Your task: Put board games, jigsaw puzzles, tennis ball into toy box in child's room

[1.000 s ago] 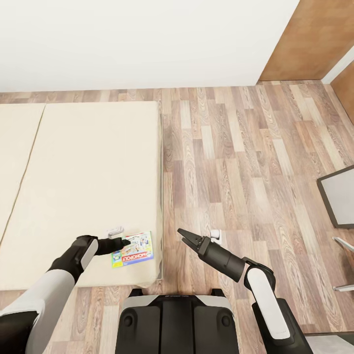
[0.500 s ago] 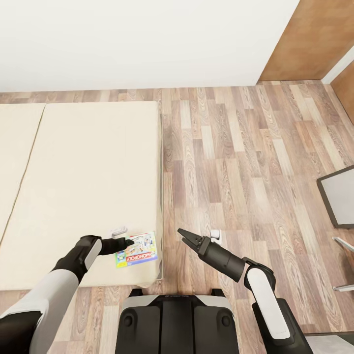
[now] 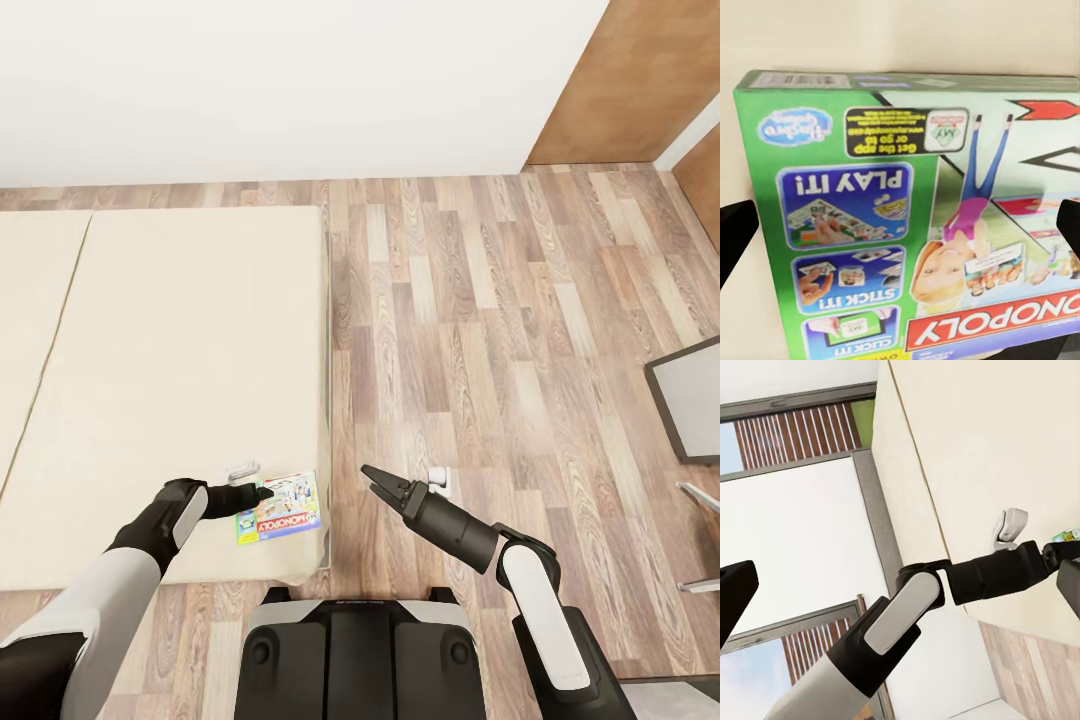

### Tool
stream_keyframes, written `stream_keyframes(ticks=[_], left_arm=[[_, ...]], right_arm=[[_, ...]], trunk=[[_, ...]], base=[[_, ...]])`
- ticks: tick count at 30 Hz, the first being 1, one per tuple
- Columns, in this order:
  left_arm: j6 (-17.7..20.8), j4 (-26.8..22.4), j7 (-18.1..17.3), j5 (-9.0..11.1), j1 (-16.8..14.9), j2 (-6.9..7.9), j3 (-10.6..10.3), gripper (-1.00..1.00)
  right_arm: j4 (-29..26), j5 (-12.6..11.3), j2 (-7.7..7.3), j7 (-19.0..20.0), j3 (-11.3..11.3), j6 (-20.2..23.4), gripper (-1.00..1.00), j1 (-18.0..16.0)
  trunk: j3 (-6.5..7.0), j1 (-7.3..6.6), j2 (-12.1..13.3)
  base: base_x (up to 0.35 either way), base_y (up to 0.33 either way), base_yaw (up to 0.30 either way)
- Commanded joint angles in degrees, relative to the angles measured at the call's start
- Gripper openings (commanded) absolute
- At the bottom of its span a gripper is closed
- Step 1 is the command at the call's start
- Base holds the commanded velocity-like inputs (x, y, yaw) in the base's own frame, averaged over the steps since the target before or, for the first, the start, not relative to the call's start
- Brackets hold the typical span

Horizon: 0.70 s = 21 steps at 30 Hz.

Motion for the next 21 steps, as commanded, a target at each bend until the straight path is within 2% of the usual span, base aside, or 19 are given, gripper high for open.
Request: stream_keyframes(ticks=[1, 21], left_arm=[[0.4, 0.0, -0.2, 0.1, 0.0, -0.02, 0.3, 1.0], [0.2, 0.0, -0.2, 0.1, 0.0, -0.09, 0.3, 1.0]], right_arm=[[0.0, 0.1, 0.03, 0.2, -0.1, 0.2, 1.0, 0.0], [0.0, 0.1, 0.02, 0.2, -0.1, 0.2, 1.0, 0.0]], trunk=[[-0.06, 0.03, -0.1], [-0.06, 0.03, -0.1]], base=[[0.0, 0.0, 0.0], [0.0, 0.0, 0.0]])
